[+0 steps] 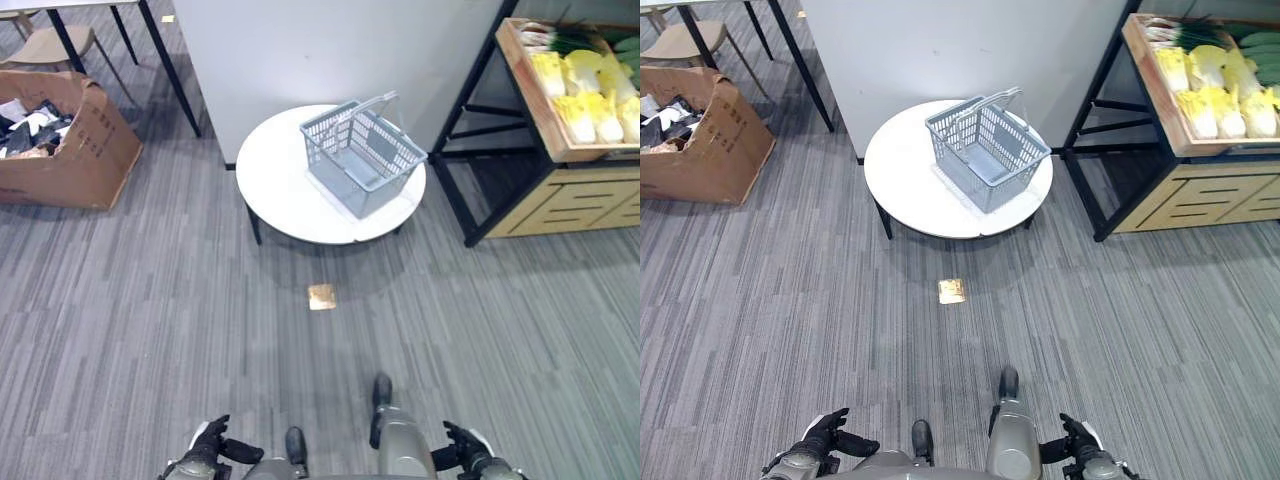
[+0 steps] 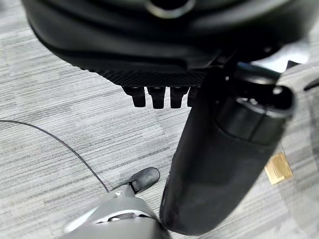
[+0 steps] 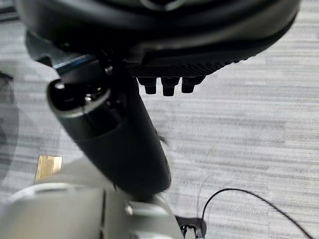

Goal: Get the vegetables into the basket

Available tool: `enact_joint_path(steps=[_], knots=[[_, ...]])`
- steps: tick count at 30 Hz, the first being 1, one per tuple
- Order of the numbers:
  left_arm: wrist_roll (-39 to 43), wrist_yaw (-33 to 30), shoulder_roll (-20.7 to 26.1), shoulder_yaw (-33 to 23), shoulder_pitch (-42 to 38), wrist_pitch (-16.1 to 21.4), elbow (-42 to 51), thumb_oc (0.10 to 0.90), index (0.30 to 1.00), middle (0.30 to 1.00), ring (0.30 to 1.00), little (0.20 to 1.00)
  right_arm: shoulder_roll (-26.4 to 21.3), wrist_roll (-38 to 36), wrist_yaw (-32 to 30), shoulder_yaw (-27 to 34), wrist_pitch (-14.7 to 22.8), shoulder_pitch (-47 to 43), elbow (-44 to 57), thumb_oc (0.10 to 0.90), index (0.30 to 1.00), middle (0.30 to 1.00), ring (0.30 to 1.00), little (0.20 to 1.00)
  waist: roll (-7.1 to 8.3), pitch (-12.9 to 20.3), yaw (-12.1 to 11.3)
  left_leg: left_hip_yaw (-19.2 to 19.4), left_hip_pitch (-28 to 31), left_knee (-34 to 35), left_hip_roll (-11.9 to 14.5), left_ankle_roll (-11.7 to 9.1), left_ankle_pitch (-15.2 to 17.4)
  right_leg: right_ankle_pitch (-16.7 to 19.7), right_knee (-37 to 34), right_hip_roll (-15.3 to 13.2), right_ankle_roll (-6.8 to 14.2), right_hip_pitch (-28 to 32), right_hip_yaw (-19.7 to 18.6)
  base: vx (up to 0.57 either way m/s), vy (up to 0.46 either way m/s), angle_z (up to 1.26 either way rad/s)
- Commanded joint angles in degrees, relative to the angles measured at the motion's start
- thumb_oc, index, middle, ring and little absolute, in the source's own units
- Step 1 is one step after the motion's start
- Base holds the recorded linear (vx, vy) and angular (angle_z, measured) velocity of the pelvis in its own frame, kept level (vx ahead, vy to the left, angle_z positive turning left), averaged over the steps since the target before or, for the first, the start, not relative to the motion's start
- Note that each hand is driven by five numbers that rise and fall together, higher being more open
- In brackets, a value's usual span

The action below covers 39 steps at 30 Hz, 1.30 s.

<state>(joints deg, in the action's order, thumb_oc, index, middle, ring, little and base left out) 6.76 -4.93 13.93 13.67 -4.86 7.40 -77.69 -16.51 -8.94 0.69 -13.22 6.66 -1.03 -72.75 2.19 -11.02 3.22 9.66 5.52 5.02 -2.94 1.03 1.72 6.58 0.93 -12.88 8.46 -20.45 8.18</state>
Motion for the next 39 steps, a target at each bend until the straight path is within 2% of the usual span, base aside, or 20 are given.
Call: enact_joint_path(steps=[1,3,5,7,8,9,10,13,16,18,20,22,25,27,29,31,33,35,37,39], knots=[[-1.15,0.12,0.09,-1.57,0.16,1.20,0.09,0.900,1.000,1.000,1.000,1.000,-0.69,0.32,0.56,-2.00,1.30,-2.29,0.94,0.900,1.000,1.000,1.000,1.000,-0.46,-1.30,1.02,-5.42,2.38,-2.96,4.32,-3.65,1.58,8.24,1.02,1.64,2.01,3.58,-3.88,0.26,-0.137,0.41],[-1.10,0.18,-0.17,-1.75,0.29,1.10,-0.07,0.900,1.000,1.000,1.000,1.000,-0.86,0.35,0.71,-1.89,1.31,-2.23,0.84,0.900,1.000,1.000,1.000,1.000,-0.73,-0.77,0.87,-5.83,2.99,-3.61,4.83,-4.03,1.72,7.48,1.13,1.88,1.74,4.07,-2.87,0.25,-0.147,0.65],[-0.34,-0.05,-0.56,-2.15,0.64,0.93,-0.28,0.900,1.000,1.000,1.000,1.000,-1.57,0.41,0.95,-2.11,1.37,-2.17,1.15,0.900,1.000,1.000,1.000,1.000,-1.27,0.16,1.13,-7.02,2.97,-6.94,5.80,-5.15,1.17,5.86,2.69,3.33,0.24,5.32,-2.40,0.36,-0.238,0.44],[1.37,0.03,-1.17,-2.84,0.83,0.90,-0.16,0.900,1.000,1.000,1.000,1.000,-2.45,0.15,1.14,-2.01,1.61,-2.11,1.31,0.900,1.000,1.000,1.000,1.000,-2.04,0.44,1.14,-8.46,1.93,-12.59,6.46,-6.99,-1.99,3.02,4.60,4.66,-1.57,6.14,-1.27,0.37,-0.304,0.19],[2.28,0.07,-1.51,-2.77,0.63,0.99,0.53,0.900,1.000,1.000,1.000,1.000,-3.36,-0.69,1.32,-2.07,1.84,-2.19,1.65,0.900,1.000,1.000,1.000,1.000,-2.17,0.04,1.14,-9.98,-1.11,-21.54,6.85,-8.72,-6.65,0.56,6.20,5.83,-3.64,7.54,-1.48,0.29,-0.278,0.19],[2.28,0.07,-1.49,-2.77,0.63,0.99,0.53,0.900,1.000,1.000,1.000,1.000,-3.34,-0.69,1.32,-2.08,1.84,-2.20,1.65,0.900,1.000,1.000,1.000,1.000,-2.07,0.14,1.23,-10.05,-1.25,-21.47,6.72,-8.69,-6.78,0.61,6.16,5.70,-3.61,7.43,-1.45,0.27,-0.285,0.22],[2.70,0.37,-1.44,-2.37,0.30,1.06,1.41,0.900,1.000,1.000,1.000,1.000,-3.87,-0.99,1.16,-1.95,1.95,-2.22,2.04,0.900,1.000,1.000,1.000,1.000,-1.77,-0.46,0.86,-10.21,-3.80,-25.40,7.08,-9.30,-9.35,-1.21,7.47,6.21,-4.55,8.29,-1.62,0.13,-0.164,0.12],[2.85,-0.03,-1.53,-1.87,-0.21,1.11,1.73,0.900,1.000,1.000,1.000,1.000,-4.65,-1.98,0.57,-1.26,1.98,-2.11,1.09,0.900,1.000,1.000,1.000,1.000,-0.89,-1.60,0.64,-8.91,-8.49,-35.06,7.60,-8.98,-11.57,-3.76,8.46,6.81,-6.67,10.57,-1.83,0.22,-0.216,-0.12],[3.35,-0.27,-1.63,-1.24,-0.59,1.38,2.40,0.900,1.000,1.000,1.000,1.000,-4.86,-2.91,0.04,-0.40,1.81,-1.65,-0.13,0.900,1.000,1.000,1.000,1.000,-0.66,-2.29,-0.05,-6.47,-14.58,-32.92,8.08,-7.86,-9.83,-5.20,7.56,7.17,-6.74,13.67,-1.75,0.26,-0.125,0.14],[3.19,-0.47,-1.48,-1.11,-0.37,1.57,2.65,0.900,1.000,1.000,1.000,1.000,-4.90,-2.56,0.03,-0.38,1.73,-1.45,-0.65,0.900,1.000,1.000,1.000,1.000,-0.93,-2.19,-0.80,-5.17,-17.55,-26.46,8.13,-7.19,-8.24,-5.87,6.32,7.47,-5.92,15.62,-2.06,0.30,0.018,0.14],[3.10,-0.63,-1.44,-1.03,0.06,1.76,2.60,0.900,1.000,1.000,1.000,1.000,-4.86,-1.85,0.00,-0.51,1.70,-1.14,-1.10,0.900,1.000,1.000,1.000,1.000,-1.66,-1.83,-1.46,-5.51,-17.54,-17.48,9.11,-6.95,-8.60,-6.86,6.04,7.94,-5.26,16.84,-2.93,0.35,0.127,-0.20],[3.31,-0.69,-1.35,-1.29,0.75,1.98,2.29,0.900,1.000,1.000,1.000,1.000,-4.76,-0.96,-0.25,-0.38,1.83,-0.56,-1.67,0.900,1.000,1.000,1.000,1.000,-3.21,-0.94,-2.52,-8.69,-17.22,-7.04,10.68,-7.61,-12.69,-8.75,6.33,8.80,-4.49,19.36,-5.07,0.42,0.197,-0.65],[3.48,-0.38,-1.15,-1.74,1.13,1.95,2.01,0.900,1.000,1.000,1.000,1.000,-4.33,-0.74,0.04,-0.12,1.93,-0.18,-1.74,0.900,1.000,1.000,1.000,1.000,-2.98,-0.34,-2.50,-9.80,-15.95,-7.25,9.75,-6.90,-11.29,-10.06,7.71,8.55,-3.73,20.50,-7.18,0.30,0.190,-1.18],[2.86,-0.44,-0.73,-1.61,1.17,1.98,2.01,0.900,1.000,1.000,1.000,1.000,-4.12,-0.20,-0.24,0.85,1.86,0.51,-2.12,0.900,1.000,1.000,1.000,1.000,-2.35,0.30,-1.91,-7.38,-14.77,-7.87,8.32,-5.72,-9.70,-8.76,8.46,6.79,-2.45,20.54,-8.19,0.26,0.309,-1.29],[2.42,-0.46,-0.27,-1.43,1.16,2.02,2.32,0.900,1.000,1.000,1.000,1.000,-3.84,0.00,-0.31,1.00,1.83,0.59,-2.18,0.900,1.000,1.000,1.000,1.000,-1.83,0.82,-2.02,-5.59,-13.40,-6.77,7.10,-4.73,-8.69,-6.37,8.78,5.46,-1.06,19.98,-9.21,0.15,0.261,-0.61],[1.77,-0.72,0.72,-1.51,0.42,1.81,2.45,0.900,1.000,1.000,1.000,1.000,-3.34,-0.20,-0.47,0.82,1.81,-0.19,-1.16,0.900,1.000,1.000,1.000,1.000,-1.62,0.40,-1.59,-3.24,-11.22,-5.38,5.81,-2.84,-7.21,-1.21,15.58,3.89,0.45,15.56,-10.50,0.10,0.372,-0.21],[2.11,-1.02,1.14,-1.91,-0.04,1.60,2.16,0.900,1.000,1.000,1.000,1.000,-3.05,-0.50,-0.78,0.60,1.88,-0.88,-0.23,0.900,1.000,1.000,1.000,1.000,-1.81,-0.33,-1.25,-2.28,-9.80,-4.83,5.22,-2.05,-6.64,1.51,19.60,3.16,0.66,13.63,-10.31,0.05,0.247,-0.10],[2.50,-1.25,1.28,-2.39,-0.35,1.47,2.10,0.900,1.000,1.000,1.000,1.000,-2.62,-0.71,-0.91,0.44,1.91,-1.13,0.31,0.900,1.000,1.000,1.000,1.000,-1.90,-0.70,-1.03,-2.07,-9.14,-4.73,5.00,-1.82,-6.22,1.87,20.97,3.14,0.48,12.85,-10.12,0.06,0.141,0.08],[2.91,-1.38,1.49,-2.84,-0.43,1.49,1.91,0.900,1.000,1.000,1.000,1.000,-2.38,-0.31,-0.93,-0.09,1.81,-1.13,0.82,0.900,1.000,1.000,1.000,1.000,-1.81,-0.70,-1.15,-1.65,-7.98,-4.34,4.68,-1.60,-5.53,1.86,20.11,2.16,0.30,12.16,-8.06,0.09,0.099,0.15],[2.72,-1.35,1.54,-3.06,-0.28,1.51,1.60,0.900,1.000,1.000,1.000,1.000,-2.16,0.35,-0.90,-0.55,1.64,-1.26,0.90,0.900,1.000,1.000,1.000,1.000,-1.54,-0.06,-1.56,-1.20,-7.34,-3.63,4.91,-2.12,-5.05,1.63,14.09,0.32,0.56,11.90,-5.19,0.11,-0.052,0.13]])
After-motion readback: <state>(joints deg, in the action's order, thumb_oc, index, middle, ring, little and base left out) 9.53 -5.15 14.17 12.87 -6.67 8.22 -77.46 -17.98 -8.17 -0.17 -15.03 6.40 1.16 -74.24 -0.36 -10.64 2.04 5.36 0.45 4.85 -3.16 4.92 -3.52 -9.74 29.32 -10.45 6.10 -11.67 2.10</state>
